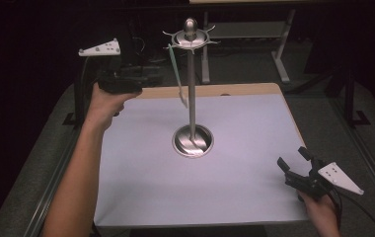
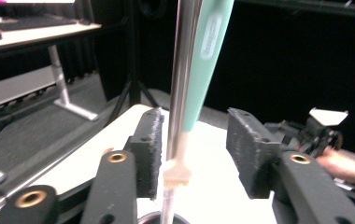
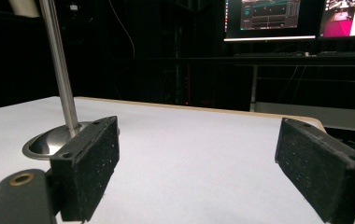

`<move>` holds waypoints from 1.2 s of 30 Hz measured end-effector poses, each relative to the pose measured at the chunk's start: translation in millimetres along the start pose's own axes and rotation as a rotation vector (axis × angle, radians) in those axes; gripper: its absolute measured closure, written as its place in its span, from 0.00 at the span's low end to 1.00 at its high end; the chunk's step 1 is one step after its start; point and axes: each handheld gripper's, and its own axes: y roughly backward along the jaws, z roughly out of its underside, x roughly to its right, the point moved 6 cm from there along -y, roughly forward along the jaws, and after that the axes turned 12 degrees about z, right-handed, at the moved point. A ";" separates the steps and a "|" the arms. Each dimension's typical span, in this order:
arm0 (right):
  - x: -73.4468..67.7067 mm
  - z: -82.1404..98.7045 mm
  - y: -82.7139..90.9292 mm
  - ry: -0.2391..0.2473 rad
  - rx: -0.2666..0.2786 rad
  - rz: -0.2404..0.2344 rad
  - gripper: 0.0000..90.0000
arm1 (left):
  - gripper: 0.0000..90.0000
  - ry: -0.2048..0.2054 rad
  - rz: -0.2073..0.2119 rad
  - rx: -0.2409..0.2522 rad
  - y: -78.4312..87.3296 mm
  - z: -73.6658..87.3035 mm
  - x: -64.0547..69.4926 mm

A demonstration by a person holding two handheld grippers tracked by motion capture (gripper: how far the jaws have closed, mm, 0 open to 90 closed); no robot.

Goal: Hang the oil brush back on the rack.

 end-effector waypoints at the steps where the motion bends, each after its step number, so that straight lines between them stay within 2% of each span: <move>1: -0.1 0.0 0.0 -0.001 -0.001 0.000 0.15 | 0.57 -0.001 -0.013 -0.009 0.7 2.6 0.3; 4: -0.1 0.0 0.1 0.001 0.001 0.000 0.15 | 0.50 0.005 -0.034 -0.031 4.1 10.6 1.8; 9: -0.1 0.0 0.1 -0.003 0.000 0.000 0.15 | 0.39 0.009 -0.100 -0.094 9.8 27.1 3.6; 19: 0.4 0.0 0.1 -0.005 -0.001 -0.001 0.15 | 0.27 0.047 -0.212 -0.172 22.6 74.7 6.4; 21: 0.2 0.1 0.1 -0.006 -0.002 -0.001 0.15 | 0.25 0.052 -0.217 -0.178 23.7 78.5 6.8; 22: 0.0 0.0 0.0 -0.001 0.000 -0.002 0.15 | 0.24 0.057 -0.239 -0.193 27.0 89.5 9.3; 25: -0.3 0.1 0.0 0.003 -0.001 0.000 0.15 | 0.23 0.065 -0.254 -0.201 29.8 98.8 12.9; 26: -0.4 0.2 0.0 0.006 -0.006 -0.001 0.15 | 0.23 0.065 -0.264 -0.203 32.2 107.6 16.7; 30: -0.4 0.2 -0.3 0.002 -0.005 0.001 0.15 | 0.23 0.071 -0.291 -0.219 35.0 125.5 22.1; 36: -0.7 0.2 -0.2 0.006 -0.001 0.001 0.15 | 0.22 0.083 -0.308 -0.237 35.5 156.0 30.3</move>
